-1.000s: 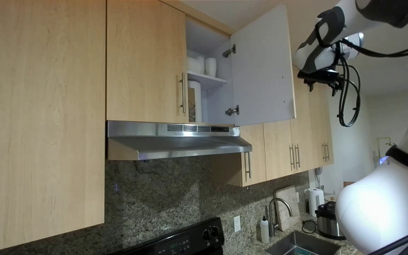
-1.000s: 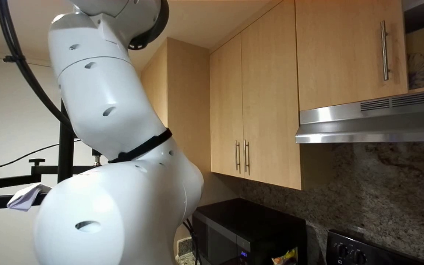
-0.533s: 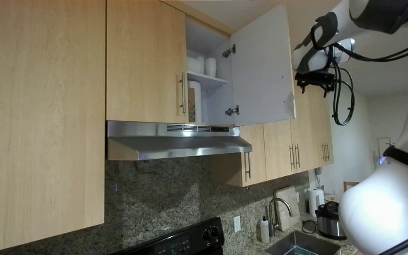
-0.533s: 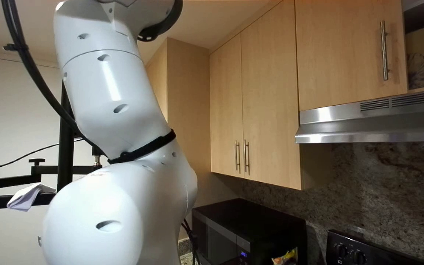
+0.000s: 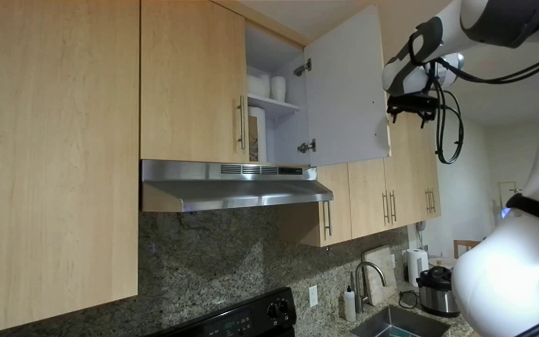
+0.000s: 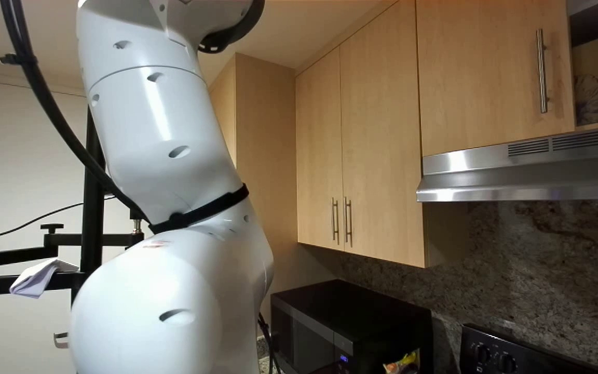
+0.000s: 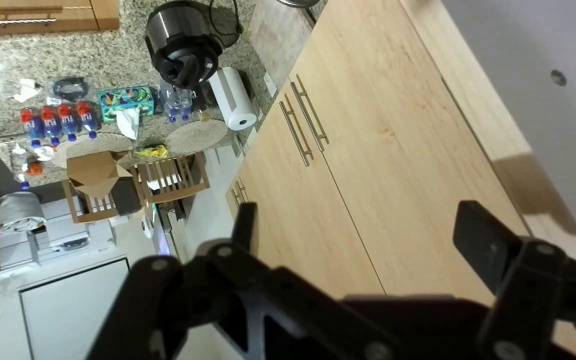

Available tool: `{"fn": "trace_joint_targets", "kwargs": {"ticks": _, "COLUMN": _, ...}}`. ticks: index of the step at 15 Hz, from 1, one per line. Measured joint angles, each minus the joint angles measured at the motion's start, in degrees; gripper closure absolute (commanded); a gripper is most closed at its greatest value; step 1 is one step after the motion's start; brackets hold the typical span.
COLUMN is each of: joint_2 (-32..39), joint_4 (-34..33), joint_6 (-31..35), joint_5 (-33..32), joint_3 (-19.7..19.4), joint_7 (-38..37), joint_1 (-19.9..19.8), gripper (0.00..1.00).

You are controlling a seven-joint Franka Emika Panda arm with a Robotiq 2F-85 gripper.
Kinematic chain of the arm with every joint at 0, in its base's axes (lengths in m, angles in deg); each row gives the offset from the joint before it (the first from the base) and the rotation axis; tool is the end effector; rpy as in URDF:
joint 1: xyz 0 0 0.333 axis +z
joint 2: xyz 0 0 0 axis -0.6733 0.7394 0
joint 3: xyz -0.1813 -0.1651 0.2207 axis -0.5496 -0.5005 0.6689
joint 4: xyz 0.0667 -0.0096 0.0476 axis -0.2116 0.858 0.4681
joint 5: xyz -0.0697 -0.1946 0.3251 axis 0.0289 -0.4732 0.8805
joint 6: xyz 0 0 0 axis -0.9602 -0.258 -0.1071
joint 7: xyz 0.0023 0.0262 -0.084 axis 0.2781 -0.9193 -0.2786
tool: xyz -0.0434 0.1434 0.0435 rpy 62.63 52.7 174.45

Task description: Close the cupboard drawer.

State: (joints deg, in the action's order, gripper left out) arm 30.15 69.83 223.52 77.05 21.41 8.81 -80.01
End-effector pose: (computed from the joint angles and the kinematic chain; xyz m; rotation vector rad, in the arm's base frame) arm 0.2767 -0.4597 0.7485 1.9060 -1.7285 1.3310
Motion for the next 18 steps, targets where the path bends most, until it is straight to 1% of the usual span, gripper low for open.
{"fn": "trace_joint_targets", "kwargs": {"ticks": 4, "joint_2": 0.43, "joint_4": 0.10, "joint_6": -0.14, "joint_5": 0.57, "joint_3": -1.10, "joint_7": 1.84, "joint_1": 2.32, "gripper": 0.00}}
{"fn": "trace_joint_targets", "kwargs": {"ticks": 10, "joint_2": -1.18, "joint_4": 0.23, "joint_6": -0.49, "joint_5": 5.33, "joint_3": -4.21, "joint_7": 10.24, "joint_1": 6.48, "gripper": 0.00}}
{"fn": "trace_joint_targets", "kwargs": {"ticks": 14, "joint_2": -6.24, "joint_4": 1.92, "joint_6": -0.87, "joint_5": 9.99, "joint_3": -6.48, "joint_7": 18.39, "joint_1": 11.18, "gripper": 0.00}}
{"fn": "trace_joint_targets", "kwargs": {"ticks": 18, "joint_2": -11.21, "joint_4": 4.13, "joint_6": -5.66, "joint_5": 10.85, "joint_3": -6.65, "joint_7": 22.25, "joint_1": 14.59, "gripper": 0.00}}
